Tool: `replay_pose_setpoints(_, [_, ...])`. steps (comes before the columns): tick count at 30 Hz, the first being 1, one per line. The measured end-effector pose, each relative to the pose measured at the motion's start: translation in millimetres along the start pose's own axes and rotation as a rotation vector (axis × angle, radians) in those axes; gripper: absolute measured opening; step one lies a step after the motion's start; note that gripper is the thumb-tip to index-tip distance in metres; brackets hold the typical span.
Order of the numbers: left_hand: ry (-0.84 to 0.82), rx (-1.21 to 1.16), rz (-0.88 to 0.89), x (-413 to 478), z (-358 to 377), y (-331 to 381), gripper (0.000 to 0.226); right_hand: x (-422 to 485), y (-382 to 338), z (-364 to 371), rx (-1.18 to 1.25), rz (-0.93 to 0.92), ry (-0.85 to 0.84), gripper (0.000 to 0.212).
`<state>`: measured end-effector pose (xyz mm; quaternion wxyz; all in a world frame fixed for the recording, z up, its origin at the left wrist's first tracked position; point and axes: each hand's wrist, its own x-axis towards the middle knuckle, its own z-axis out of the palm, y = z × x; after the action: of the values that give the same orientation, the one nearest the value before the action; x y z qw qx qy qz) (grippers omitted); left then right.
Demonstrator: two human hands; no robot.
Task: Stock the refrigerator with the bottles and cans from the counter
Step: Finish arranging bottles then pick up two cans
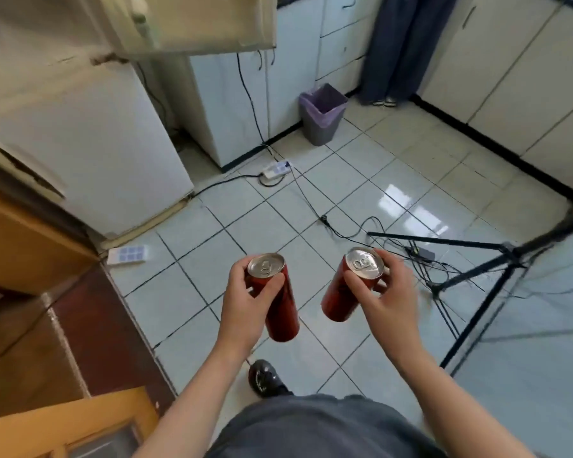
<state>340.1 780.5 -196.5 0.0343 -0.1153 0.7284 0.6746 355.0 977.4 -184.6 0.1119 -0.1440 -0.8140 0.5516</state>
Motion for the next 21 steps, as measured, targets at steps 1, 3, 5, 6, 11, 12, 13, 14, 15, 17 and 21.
replay_pose_setpoints(1, [0.037, -0.005, 0.001, 13.6, -17.9, 1.0, 0.031, 10.2, -8.8, 20.5, 0.009, -0.014, -0.026, 0.045])
replay_pose_setpoints(3, [0.117, -0.013, -0.013, 34.3, -50.2, 3.0, 0.033, 26.0, -25.6, 56.3, 0.016, -0.037, -0.076, 0.045])
replay_pose_setpoints(5, [0.194, -0.021, -0.019, 53.9, -77.1, 4.5, 0.035, 44.7, -41.1, 86.8, 0.022, -0.07, -0.134, 0.044])
replay_pose_setpoints(6, [0.223, -0.033, -0.03, 63.6, -88.9, 4.0, 0.034, 54.8, -47.9, 101.5, 0.024, -0.077, -0.172, 0.044])
replay_pose_setpoints(11, [0.352, -0.11, -0.098, 116.5, -136.3, -2.8, 0.037, 109.2, -72.1, 184.8, 0.014, -0.121, -0.334, 0.045])
replay_pose_setpoints(12, [0.379, -0.119, -0.105, 130.2, -146.1, -3.1, 0.037, 121.7, -76.1, 204.5, 0.015, -0.119, -0.368, 0.046])
replay_pose_setpoints(13, [0.401, -0.124, -0.107, 144.6, -156.6, -2.7, 0.035, 134.9, -80.1, 224.9, 0.017, -0.116, -0.404, 0.046])
replay_pose_setpoints(14, [0.42, -0.128, -0.106, 160.1, -167.8, -1.4, 0.034, 148.7, -84.3, 245.9, 0.022, -0.115, -0.441, 0.046])
replay_pose_setpoints(15, [0.443, -0.132, -0.101, 176.8, -180.0, 1.5, 0.032, 163.3, -89.6, 267.5, 0.028, -0.12, -0.479, 0.047])
replay_pose_setpoints(17, [0.507, -0.137, -0.082, 212.2, -205.8, 12.9, 0.03, 193.7, -105.9, 311.1, 0.041, -0.144, -0.55, 0.048])
replay_pose_setpoints(21, [0.599, -0.154, -0.047, 275.0, -255.8, 45.1, 0.029, 247.4, -151.6, 386.4, 0.091, -0.206, -0.626, 0.045])
